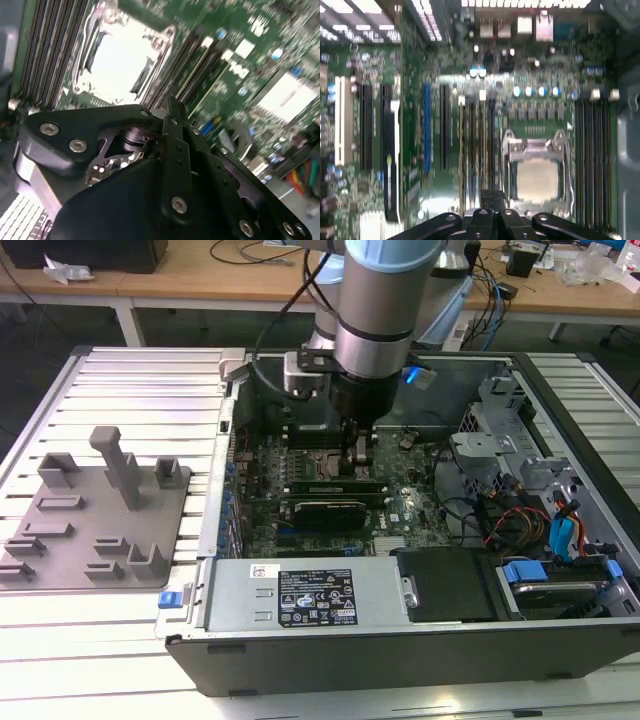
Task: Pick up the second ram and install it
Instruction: 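Press down the second ram until it locks into place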
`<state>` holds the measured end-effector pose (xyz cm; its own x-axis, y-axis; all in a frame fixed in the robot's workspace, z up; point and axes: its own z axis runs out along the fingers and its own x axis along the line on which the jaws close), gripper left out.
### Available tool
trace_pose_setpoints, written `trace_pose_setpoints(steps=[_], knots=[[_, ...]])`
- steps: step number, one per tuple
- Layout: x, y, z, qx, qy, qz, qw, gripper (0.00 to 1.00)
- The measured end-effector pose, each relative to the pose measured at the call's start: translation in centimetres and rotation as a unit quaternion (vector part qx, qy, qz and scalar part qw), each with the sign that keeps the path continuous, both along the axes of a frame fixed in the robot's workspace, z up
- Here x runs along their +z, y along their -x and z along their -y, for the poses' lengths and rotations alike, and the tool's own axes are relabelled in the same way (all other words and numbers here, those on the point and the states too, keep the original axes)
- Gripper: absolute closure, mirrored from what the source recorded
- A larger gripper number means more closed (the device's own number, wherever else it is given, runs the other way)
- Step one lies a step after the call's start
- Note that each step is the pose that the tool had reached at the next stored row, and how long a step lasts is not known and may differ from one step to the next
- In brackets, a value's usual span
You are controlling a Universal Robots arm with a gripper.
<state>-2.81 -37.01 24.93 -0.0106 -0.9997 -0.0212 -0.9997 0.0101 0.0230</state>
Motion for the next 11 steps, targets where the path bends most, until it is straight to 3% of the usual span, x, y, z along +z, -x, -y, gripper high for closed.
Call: trace_pose_setpoints(steps=[2, 4, 9, 11], knots=[[0.00, 1.8, 0.00, 0.000, 0.0000, 0.0008, 1.0000, 0.92], [-0.01, 2.7, 0.00, 0.000, 0.0000, 0.0010, 1.0000, 0.92], [-0.01, 3.5, 0.00, 0.000, 0.0000, 0.0010, 1.0000, 0.92], [-0.03, 4.4, -0.01, 0.000, 0.0000, 0.0014, 1.0000, 0.92]])
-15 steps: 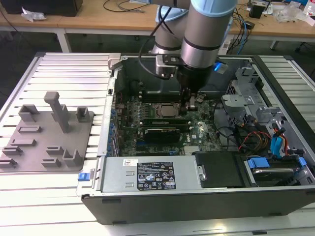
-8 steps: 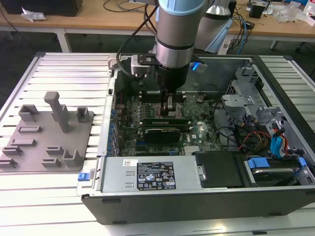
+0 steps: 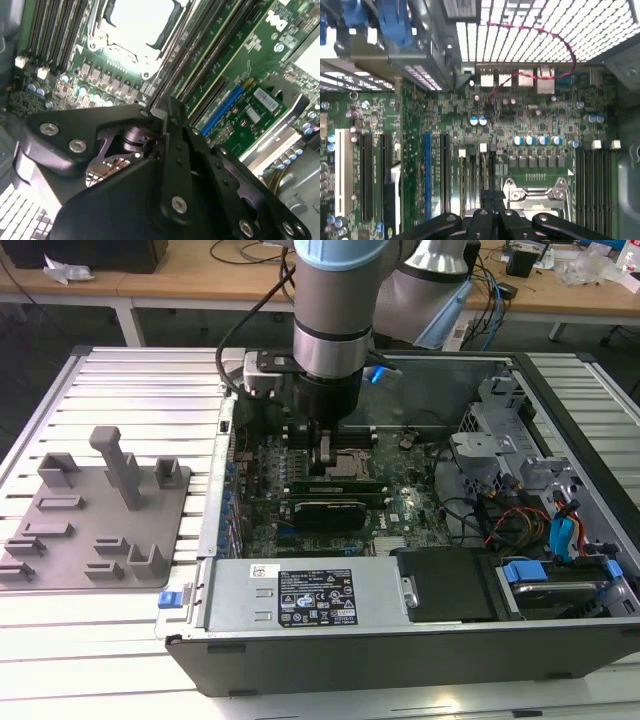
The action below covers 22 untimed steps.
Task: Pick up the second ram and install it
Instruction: 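Press down the second ram until it locks into place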
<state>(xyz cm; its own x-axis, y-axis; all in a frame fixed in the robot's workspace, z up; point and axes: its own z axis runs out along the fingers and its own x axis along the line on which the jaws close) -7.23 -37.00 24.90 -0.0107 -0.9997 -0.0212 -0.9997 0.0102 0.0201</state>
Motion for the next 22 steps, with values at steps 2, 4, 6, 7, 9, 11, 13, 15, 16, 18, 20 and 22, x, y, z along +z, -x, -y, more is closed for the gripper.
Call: trace_pose_setpoints(steps=[2, 4, 6, 7, 9, 11, 13, 15, 16, 18, 20, 22], knots=[[-0.20, 0.1, 0.01, 0.000, 0.0000, 0.0000, 1.0000, 0.92], [-0.45, 0.1, 0.01, 0.000, 0.0000, 0.0002, 1.0000, 0.92], [-0.58, 0.1, 0.02, 0.000, 0.0001, 0.0002, 1.0000, 0.92], [-0.58, 0.1, 0.02, 0.000, 0.0002, 0.0001, 1.0000, 0.92], [-0.84, 0.1, 0.02, 0.000, -0.0001, 0.0004, 1.0000, 0.92], [-1.01, 0.1, 0.02, 0.000, 0.0002, 0.0003, 1.0000, 0.92], [-1.32, 0.2, 0.02, 0.000, 0.0001, 0.0005, 1.0000, 0.92], [-1.50, 0.2, 0.02, 0.000, 0.0000, 0.0008, 1.0000, 0.92], [-1.58, 0.2, 0.02, 0.000, 0.0001, 0.0010, 1.0000, 0.92], [-1.81, 0.3, 0.03, 0.000, 0.0001, 0.0013, 1.0000, 0.92], [-2.01, 0.3, 0.02, 0.000, -0.0003, 0.0017, 1.0000, 0.92], [-2.01, 0.3, 0.02, 0.000, -0.0003, 0.0017, 1.0000, 0.92]])
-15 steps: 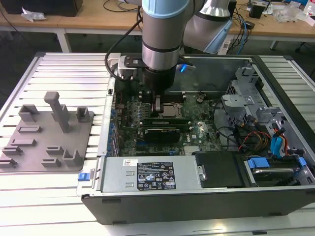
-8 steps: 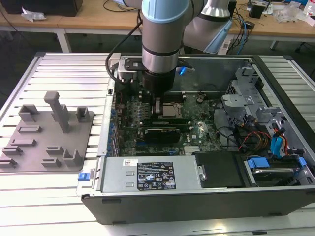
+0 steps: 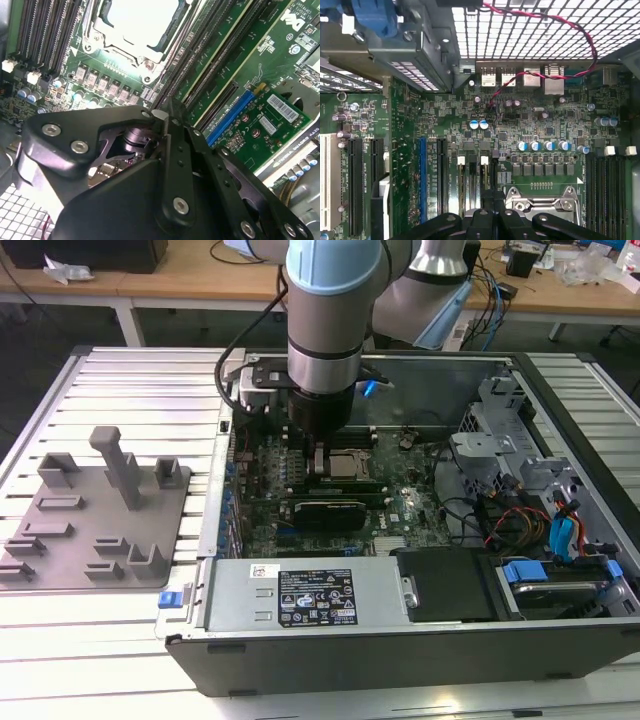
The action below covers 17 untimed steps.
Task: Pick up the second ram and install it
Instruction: 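Press down the second ram until it locks into place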
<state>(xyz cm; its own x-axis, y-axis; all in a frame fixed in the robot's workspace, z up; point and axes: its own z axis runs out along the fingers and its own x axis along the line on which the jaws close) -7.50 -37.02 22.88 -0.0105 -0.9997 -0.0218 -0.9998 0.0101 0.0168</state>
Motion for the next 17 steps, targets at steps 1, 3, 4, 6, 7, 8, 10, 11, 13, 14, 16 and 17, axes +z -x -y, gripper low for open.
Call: trace_pose_setpoints(steps=[1, 3, 4, 6, 7, 8, 10, 11, 13, 14, 16, 17], knots=[[-0.01, 0.0, 0.00, 0.000, 0.0000, 0.0000, 1.0000, 0.92], [0.10, 0.0, -0.02, 0.000, -0.0007, 0.0004, 1.0000, 0.92], [0.39, 0.0, -0.03, 0.000, -0.0008, 0.0005, 1.0000, 0.92], [1.00, 0.0, -0.01, 0.000, 0.0000, 0.0000, 1.0000, 0.92], [1.33, 0.0, -0.01, 0.000, 0.0002, 0.0001, 1.0000, 0.92], [1.68, 0.0, 0.00, 0.000, 0.0004, 0.0001, 1.0000, 0.92], [1.81, 0.0, -0.01, 0.000, 0.0004, 0.0001, 1.0000, 0.92], [1.82, -0.8, 0.00, 0.000, 0.0005, 0.0000, 1.0000, 0.92], [1.81, -1.6, 0.00, 0.000, 0.0005, 0.0000, 1.0000, 0.92], [1.80, -2.1, 0.00, 0.000, 0.0005, 0.0000, 1.0000, 0.92], [1.79, -3.5, 0.00, 0.000, 0.0005, 0.0000, 1.0000, 0.92], [1.78, -3.8, 0.00, 0.000, 0.0005, 0.0000, 1.0000, 0.92]])
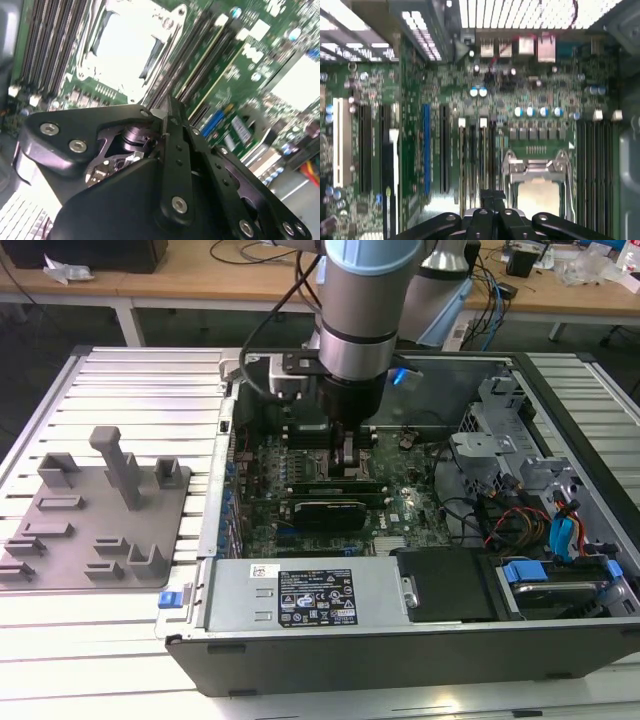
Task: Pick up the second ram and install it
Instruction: 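Press down the second ram until it locks into place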
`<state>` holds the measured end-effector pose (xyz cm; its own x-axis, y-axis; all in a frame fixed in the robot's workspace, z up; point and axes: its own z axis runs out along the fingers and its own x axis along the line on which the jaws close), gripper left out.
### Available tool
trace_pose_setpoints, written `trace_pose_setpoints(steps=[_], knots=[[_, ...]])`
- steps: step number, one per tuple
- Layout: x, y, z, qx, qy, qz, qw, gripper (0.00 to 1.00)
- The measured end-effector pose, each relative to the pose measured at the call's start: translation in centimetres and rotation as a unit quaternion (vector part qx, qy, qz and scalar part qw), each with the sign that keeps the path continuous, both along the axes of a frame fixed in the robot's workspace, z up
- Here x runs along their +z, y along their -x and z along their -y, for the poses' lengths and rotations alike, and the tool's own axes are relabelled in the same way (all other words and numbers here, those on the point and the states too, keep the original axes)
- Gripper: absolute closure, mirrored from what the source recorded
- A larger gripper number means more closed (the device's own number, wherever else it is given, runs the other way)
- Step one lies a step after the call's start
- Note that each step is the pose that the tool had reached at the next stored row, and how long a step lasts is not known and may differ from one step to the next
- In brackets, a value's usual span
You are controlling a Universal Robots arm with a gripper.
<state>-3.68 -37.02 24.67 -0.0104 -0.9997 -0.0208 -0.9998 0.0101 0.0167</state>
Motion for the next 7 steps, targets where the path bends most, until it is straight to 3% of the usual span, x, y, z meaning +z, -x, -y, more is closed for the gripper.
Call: trace_pose_setpoints(steps=[7], knots=[[0.00, -0.40, 0.00, 0.000, 0.0000, 0.0000, 1.0000, 0.92]])
